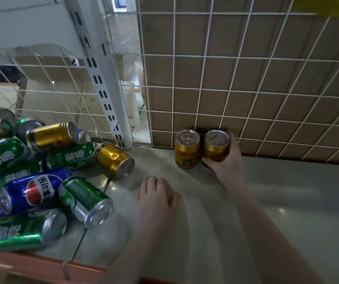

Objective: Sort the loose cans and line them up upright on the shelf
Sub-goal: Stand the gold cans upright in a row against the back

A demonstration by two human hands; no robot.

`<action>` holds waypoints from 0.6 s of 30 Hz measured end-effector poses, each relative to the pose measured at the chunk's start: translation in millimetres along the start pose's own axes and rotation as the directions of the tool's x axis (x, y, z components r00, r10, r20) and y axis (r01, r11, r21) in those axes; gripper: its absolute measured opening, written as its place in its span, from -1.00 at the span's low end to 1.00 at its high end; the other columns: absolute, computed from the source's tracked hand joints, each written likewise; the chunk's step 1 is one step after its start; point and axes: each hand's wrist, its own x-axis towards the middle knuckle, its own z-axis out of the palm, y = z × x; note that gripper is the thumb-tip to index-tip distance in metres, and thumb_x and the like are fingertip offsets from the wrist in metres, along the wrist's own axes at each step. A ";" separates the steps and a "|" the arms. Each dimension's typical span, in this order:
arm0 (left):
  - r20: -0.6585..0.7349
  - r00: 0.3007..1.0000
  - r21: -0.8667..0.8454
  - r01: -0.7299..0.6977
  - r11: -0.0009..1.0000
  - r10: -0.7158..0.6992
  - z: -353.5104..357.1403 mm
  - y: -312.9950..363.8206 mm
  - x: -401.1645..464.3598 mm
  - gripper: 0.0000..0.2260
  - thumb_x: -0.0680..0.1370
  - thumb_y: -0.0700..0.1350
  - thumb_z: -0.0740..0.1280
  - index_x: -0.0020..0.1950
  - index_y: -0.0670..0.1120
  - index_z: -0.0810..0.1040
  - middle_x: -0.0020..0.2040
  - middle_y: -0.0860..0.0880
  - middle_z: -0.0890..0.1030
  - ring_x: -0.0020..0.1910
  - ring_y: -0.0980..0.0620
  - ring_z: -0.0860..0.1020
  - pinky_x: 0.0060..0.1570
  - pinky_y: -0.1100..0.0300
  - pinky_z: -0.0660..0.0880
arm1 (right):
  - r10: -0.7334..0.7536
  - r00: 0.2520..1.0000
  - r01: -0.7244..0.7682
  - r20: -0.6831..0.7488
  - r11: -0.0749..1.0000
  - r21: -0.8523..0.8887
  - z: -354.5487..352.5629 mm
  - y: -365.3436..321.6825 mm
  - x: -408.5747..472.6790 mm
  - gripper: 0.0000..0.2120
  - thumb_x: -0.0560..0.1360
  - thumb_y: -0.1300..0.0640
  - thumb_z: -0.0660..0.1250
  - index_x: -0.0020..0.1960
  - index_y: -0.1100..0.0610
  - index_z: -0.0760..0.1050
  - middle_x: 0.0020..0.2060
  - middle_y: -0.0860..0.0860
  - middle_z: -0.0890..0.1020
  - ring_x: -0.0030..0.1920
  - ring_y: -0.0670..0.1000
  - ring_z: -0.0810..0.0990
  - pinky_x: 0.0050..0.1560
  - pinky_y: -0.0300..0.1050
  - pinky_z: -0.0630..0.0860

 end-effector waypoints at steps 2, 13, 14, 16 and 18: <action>-0.008 1.000 0.028 -0.016 0.999 0.016 -6.7 2.4 -2.7 -0.58 0.60 0.19 0.06 0.39 0.02 0.30 0.42 0.01 0.30 0.43 0.01 0.22 0.41 0.12 0.13 | 0.043 0.999 -0.042 0.019 0.997 -0.059 -5.0 -4.5 -6.8 -0.02 0.29 0.16 0.56 0.53 0.09 0.03 0.41 0.07 0.31 0.40 0.06 0.29 0.34 -0.08 0.25; -0.299 0.947 0.157 -0.076 0.985 0.121 -60.0 -4.9 -47.8 -0.64 0.32 -0.02 0.49 0.05 -0.13 0.58 -0.02 -0.09 0.60 0.00 -0.10 0.57 -0.08 0.03 0.53 | -0.232 0.966 0.250 0.113 0.727 -0.640 -12.8 -19.2 -95.0 -0.56 0.36 0.18 0.46 0.21 0.25 0.51 0.10 0.20 0.58 0.07 0.24 0.53 0.03 0.06 0.48; -0.322 0.941 0.169 -0.056 0.984 0.108 -65.0 -12.3 -49.5 -0.63 0.33 -0.03 0.49 0.07 -0.14 0.58 0.01 -0.11 0.60 0.04 -0.12 0.56 -0.04 0.00 0.53 | -0.252 0.961 0.264 0.113 0.718 -0.644 -7.4 -22.8 -101.3 -0.57 0.31 0.19 0.51 0.14 0.26 0.54 0.03 0.20 0.60 -0.01 0.24 0.57 -0.03 0.07 0.51; -0.345 0.937 0.188 0.002 0.982 0.064 -74.9 -31.2 -52.0 -0.59 0.33 -0.03 0.50 0.11 -0.16 0.59 0.08 -0.14 0.60 0.13 -0.17 0.54 0.06 -0.07 0.51 | -0.279 0.952 0.293 0.125 0.713 -0.637 3.9 -34.3 -112.8 -0.62 0.27 0.20 0.52 0.05 0.24 0.55 -0.07 0.18 0.61 -0.10 0.24 0.58 -0.09 0.06 0.53; -0.354 0.935 0.185 0.042 0.982 0.027 -82.7 -55.7 -53.8 -0.58 0.35 -0.02 0.48 0.14 -0.16 0.59 0.15 -0.17 0.59 0.21 -0.20 0.51 0.14 -0.12 0.46 | -0.295 0.945 0.315 0.141 0.706 -0.634 17.3 -47.8 -122.1 -0.67 0.31 0.18 0.48 0.04 0.22 0.55 -0.07 0.16 0.59 -0.09 0.22 0.57 -0.07 0.05 0.52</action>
